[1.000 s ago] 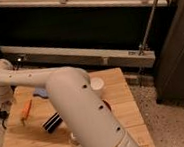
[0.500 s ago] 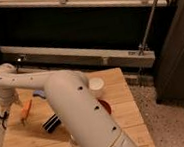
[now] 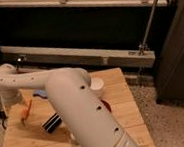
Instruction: Place the pepper on the white sponge
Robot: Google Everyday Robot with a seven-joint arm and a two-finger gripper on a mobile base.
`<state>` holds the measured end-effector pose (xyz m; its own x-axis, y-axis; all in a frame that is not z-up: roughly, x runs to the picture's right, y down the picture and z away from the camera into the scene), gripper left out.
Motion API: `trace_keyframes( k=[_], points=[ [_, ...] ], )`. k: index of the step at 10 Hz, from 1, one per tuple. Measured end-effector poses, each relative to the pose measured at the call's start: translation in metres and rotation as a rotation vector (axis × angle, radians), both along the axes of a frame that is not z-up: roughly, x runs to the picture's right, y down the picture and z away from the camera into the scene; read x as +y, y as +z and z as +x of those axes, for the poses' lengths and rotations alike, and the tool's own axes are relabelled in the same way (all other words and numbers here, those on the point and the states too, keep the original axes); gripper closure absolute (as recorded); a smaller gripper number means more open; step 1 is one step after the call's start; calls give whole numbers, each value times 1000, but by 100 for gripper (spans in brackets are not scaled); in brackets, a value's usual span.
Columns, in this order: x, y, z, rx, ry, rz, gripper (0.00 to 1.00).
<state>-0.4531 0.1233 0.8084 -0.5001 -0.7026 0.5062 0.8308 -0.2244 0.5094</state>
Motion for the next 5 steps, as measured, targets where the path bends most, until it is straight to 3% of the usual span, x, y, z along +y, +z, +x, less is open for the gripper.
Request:
trace_keyframes(
  k=[5],
  points=[
    [-1, 3, -5, -1, 25, 7, 33]
  ],
)
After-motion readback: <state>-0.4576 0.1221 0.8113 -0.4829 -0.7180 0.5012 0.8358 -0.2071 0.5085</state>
